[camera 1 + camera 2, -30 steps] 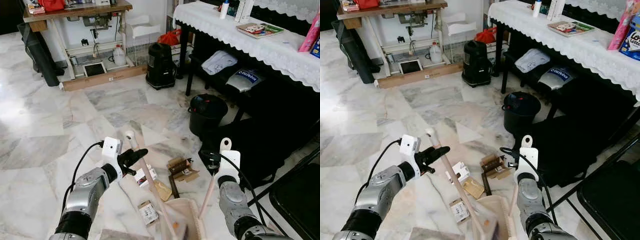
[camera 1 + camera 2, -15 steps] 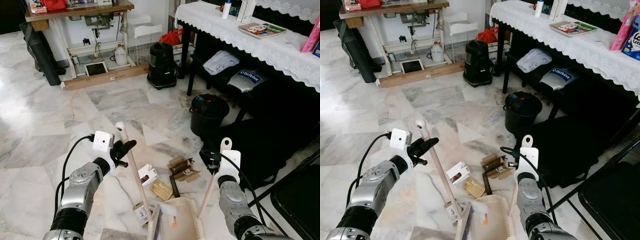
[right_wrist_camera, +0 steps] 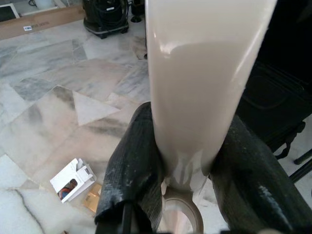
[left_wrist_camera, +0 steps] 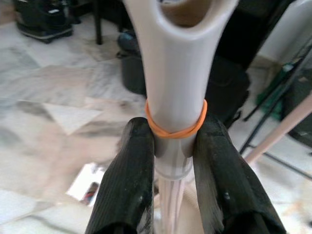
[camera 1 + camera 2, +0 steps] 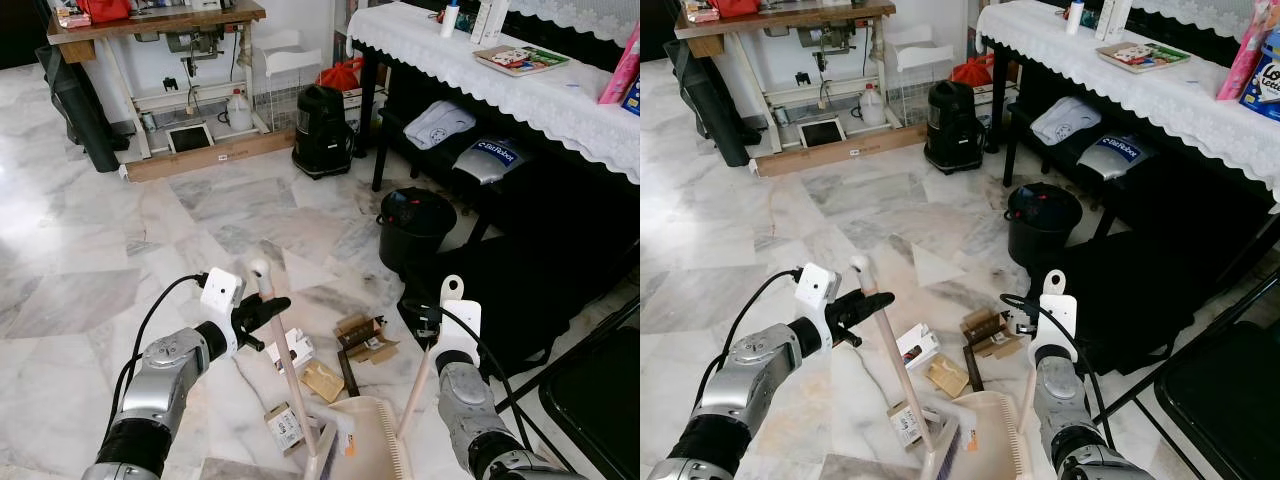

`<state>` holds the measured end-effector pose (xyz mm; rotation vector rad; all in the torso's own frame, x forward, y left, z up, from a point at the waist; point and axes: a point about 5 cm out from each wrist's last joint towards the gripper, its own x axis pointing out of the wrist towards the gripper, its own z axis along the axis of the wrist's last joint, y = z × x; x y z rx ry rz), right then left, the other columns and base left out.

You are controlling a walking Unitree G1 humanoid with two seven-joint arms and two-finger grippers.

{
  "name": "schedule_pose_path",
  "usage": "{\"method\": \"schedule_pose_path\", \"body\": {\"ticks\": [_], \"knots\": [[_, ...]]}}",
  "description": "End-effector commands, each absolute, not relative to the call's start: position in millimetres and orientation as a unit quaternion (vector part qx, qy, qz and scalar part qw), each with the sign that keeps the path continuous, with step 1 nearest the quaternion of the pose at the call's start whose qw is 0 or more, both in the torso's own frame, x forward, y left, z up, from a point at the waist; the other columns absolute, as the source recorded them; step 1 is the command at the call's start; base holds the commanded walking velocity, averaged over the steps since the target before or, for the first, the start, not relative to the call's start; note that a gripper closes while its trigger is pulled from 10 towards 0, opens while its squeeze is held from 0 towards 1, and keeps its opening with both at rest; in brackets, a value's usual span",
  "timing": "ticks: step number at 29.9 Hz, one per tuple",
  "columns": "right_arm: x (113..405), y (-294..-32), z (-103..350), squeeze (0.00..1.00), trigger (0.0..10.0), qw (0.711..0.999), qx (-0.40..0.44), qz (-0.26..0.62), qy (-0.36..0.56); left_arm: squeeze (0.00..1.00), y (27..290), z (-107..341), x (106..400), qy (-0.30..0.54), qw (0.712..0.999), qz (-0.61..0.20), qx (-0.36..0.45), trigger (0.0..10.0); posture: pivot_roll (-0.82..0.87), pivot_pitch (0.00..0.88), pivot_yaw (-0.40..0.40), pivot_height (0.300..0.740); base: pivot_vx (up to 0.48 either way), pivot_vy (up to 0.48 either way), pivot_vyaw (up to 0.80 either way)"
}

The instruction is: Sweep floor

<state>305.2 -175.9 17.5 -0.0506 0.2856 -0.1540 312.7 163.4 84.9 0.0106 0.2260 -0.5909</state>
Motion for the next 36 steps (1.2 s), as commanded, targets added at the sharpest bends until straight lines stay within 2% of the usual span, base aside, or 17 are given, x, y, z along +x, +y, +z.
{"method": "schedule_pose_path", "body": {"ticks": [1, 20, 27, 35, 36], "knots": [[310, -175, 23, 0.0, 10.0, 0.988, -0.022, -0.077, 0.131, 0.0, 170, 86, 316, 0.114, 0.954, -0.275, 0.039, 10.0, 0.12, 0.0, 0.0, 0.74, 0.0, 0.0, 0.0], [311, -175, 24, 0.0, 10.0, 0.988, -0.02, -0.079, 0.13, 0.0, 180, 85, 319, 0.135, 0.95, -0.259, 0.114, 10.0, 0.12, 0.0, 0.002, 0.74, 0.0, 0.0, 0.0], [311, -175, 24, 0.0, 10.0, 0.988, -0.02, -0.08, 0.13, 0.0, 183, 86, 326, 0.117, 0.96, -0.205, 0.151, 10.0, 0.12, 0.0, 0.004, 0.74, 0.0, 0.0, 0.0], [311, -175, 24, 0.0, 10.0, 0.988, -0.02, -0.08, 0.13, 0.0, 179, 86, 329, 0.101, 0.969, -0.182, 0.137, 10.0, 0.12, 0.0, 0.005, 0.74, 0.0, 0.0, 0.0], [311, -175, 24, 0.0, 10.0, 0.988, -0.02, -0.08, 0.13, 0.0, 177, 86, 330, 0.09, 0.974, -0.173, 0.117, 10.0, 0.11, 0.0, 0.005, 0.74, 0.0, 0.0, 0.0]]}}
